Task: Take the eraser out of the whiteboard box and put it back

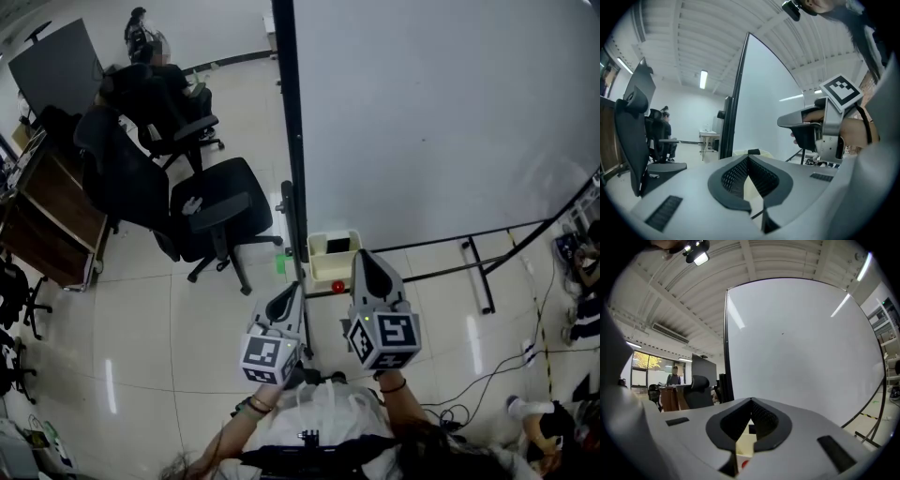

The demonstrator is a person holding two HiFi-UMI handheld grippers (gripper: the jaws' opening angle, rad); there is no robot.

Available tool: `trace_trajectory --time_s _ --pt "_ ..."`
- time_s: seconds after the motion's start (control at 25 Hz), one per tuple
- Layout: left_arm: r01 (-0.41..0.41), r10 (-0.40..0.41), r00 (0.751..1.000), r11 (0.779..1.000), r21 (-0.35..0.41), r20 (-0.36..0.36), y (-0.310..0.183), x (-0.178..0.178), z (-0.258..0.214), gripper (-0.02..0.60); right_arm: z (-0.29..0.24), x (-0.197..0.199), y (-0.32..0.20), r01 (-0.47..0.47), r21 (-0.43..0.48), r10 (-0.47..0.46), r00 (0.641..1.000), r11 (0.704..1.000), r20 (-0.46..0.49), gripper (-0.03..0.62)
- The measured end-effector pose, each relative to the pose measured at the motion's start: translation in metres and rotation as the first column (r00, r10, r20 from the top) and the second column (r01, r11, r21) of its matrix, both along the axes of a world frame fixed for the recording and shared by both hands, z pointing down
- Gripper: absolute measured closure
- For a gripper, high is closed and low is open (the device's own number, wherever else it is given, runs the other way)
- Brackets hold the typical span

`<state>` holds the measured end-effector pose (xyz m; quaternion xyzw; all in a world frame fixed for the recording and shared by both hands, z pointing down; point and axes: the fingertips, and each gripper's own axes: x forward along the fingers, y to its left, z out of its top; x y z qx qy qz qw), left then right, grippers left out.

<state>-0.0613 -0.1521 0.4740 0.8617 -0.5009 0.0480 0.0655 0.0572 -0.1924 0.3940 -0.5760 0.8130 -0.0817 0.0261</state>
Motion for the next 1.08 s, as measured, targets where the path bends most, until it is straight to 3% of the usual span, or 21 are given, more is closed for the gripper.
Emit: trace_trajectory --time_s 0.24,0.72,1.08 --pt "-0.040 0.040 0.999 0.999 -0.001 0.000 0.002 0.011 -0.003 0.597 0.026 -0.013 0.012 0.073 -0.101 -0.075 0.997 0.992 -0.016 0.594" --pt "0.016 -0.016 1.000 1.000 0.012 0.005 0.005 -0.006 -0.002 0.597 0.036 -0.026 0.016 0.102 -0.131 -0.113 0.990 0.986 -0.080 0.594" --pt "-0.013 0.013 1.000 1.000 0.006 -0.001 0.009 0.001 -0.004 0.597 0.035 -0.022 0.019 0.093 -0.142 -0.105 0.991 0.985 -0.083 0.594"
